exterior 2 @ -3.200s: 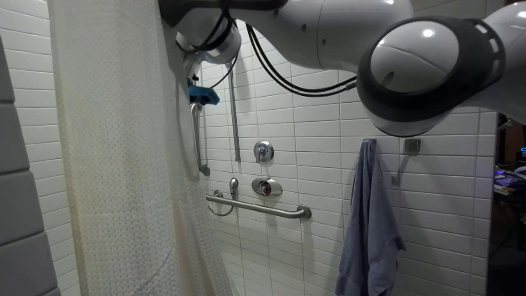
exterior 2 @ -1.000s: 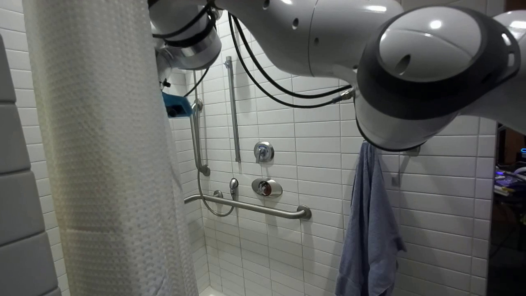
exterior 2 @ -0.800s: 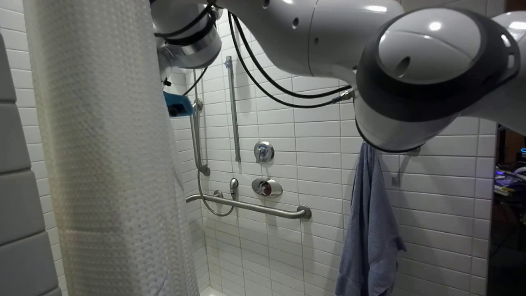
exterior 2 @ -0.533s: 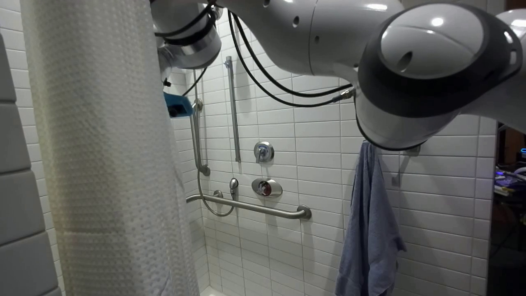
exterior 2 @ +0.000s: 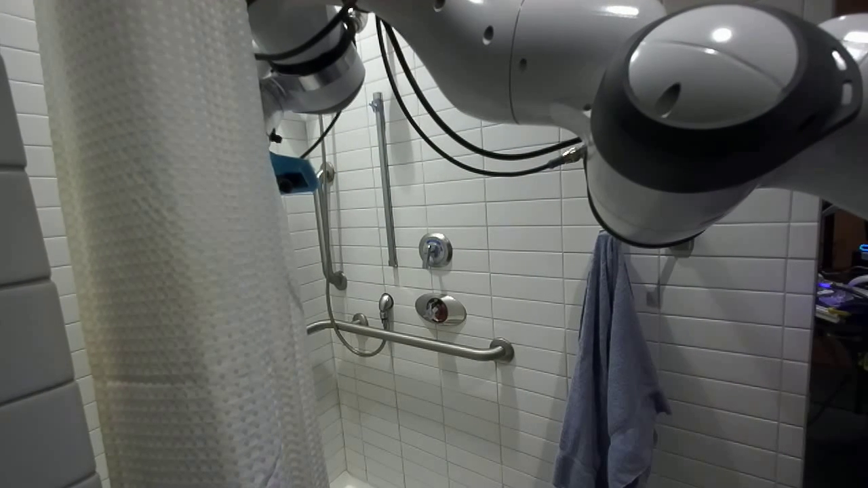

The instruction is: Pull the curtain to the left

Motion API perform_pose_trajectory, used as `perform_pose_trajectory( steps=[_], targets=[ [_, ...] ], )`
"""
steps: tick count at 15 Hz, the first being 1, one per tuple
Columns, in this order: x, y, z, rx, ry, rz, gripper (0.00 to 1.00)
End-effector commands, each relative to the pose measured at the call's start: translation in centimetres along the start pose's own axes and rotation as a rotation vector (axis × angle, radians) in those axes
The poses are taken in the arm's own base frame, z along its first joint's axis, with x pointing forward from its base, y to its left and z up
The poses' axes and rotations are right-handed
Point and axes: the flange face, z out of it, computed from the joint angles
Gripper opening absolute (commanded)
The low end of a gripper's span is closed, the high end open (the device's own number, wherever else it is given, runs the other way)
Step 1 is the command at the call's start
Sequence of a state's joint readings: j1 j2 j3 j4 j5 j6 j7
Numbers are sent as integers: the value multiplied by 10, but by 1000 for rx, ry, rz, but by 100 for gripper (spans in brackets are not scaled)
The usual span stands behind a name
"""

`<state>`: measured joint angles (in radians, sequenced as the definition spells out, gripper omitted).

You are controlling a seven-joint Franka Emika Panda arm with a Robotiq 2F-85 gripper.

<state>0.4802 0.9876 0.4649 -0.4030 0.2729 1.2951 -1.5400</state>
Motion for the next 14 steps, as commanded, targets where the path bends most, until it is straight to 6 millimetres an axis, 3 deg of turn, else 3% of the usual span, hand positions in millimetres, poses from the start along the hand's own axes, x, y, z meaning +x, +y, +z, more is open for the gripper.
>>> perform_pose_trajectory(
  steps=[1,5,14],
  targets=[
    [1,-2,0,1,-1,-1,2],
    [3,-3,-9,-16,-1,-8,1],
    [0,1,-4,-21,8,-52,1]
  ],
)
